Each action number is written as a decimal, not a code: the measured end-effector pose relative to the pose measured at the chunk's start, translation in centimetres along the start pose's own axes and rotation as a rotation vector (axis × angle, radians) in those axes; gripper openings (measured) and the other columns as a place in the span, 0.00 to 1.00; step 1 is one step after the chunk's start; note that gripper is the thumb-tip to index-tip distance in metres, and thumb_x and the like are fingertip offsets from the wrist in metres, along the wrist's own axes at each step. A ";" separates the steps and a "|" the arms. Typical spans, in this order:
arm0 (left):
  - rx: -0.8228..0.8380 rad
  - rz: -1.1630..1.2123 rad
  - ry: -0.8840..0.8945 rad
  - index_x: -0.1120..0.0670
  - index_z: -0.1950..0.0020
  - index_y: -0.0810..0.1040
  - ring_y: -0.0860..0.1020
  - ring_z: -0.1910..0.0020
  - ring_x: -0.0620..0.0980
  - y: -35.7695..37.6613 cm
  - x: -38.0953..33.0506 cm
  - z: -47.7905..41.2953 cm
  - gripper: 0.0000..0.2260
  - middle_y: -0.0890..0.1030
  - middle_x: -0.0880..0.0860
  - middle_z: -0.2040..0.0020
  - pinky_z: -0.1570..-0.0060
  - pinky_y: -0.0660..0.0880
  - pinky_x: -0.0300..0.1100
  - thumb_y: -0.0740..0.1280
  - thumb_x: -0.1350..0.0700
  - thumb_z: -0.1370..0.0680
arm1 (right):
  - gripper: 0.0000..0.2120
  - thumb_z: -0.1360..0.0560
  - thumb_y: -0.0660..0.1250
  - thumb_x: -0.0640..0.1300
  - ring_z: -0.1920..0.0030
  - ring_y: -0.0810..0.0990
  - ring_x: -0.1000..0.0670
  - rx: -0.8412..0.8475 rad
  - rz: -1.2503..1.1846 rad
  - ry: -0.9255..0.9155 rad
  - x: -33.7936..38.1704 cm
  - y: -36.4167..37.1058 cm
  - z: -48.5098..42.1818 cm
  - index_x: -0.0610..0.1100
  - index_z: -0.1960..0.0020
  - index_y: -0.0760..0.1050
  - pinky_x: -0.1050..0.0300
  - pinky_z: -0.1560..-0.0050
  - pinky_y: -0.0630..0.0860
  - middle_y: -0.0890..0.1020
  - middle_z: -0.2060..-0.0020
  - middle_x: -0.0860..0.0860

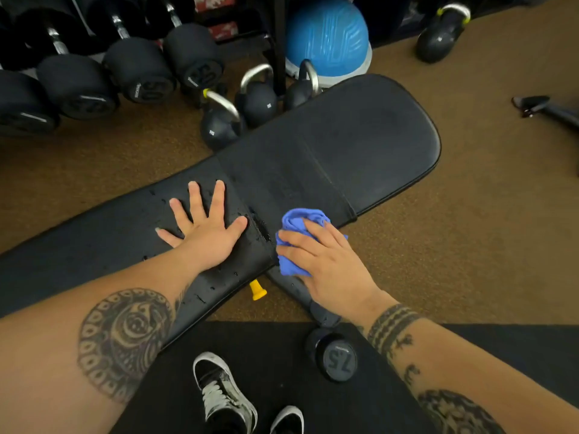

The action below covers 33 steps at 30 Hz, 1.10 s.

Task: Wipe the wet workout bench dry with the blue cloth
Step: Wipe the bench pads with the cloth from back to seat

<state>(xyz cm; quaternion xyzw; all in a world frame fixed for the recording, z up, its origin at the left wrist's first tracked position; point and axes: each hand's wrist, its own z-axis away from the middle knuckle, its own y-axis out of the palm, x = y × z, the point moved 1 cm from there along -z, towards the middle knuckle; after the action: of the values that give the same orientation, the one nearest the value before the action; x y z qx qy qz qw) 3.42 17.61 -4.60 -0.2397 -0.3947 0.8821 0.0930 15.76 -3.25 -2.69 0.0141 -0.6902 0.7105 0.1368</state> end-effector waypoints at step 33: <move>0.019 -0.030 0.027 0.32 0.26 0.29 0.28 0.24 0.60 -0.8 0.3 0.2 0.34 0.23 0.45 0.25 0.32 0.36 0.74 0.49 0.30 0.23 | 0.23 0.16 0.58 0.50 0.27 0.68 0.52 -0.741 -1.196 1.382 15.3 2.2 -5.6 0.52 0.22 0.61 0.64 0.34 0.65 0.69 0.26 0.54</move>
<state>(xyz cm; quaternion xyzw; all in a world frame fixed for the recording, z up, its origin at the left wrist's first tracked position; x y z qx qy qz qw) 3.05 18.08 -4.01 -0.2448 -0.3889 0.8808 0.1140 1.53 4.94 -1.87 -0.1013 -0.5165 0.1150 0.8424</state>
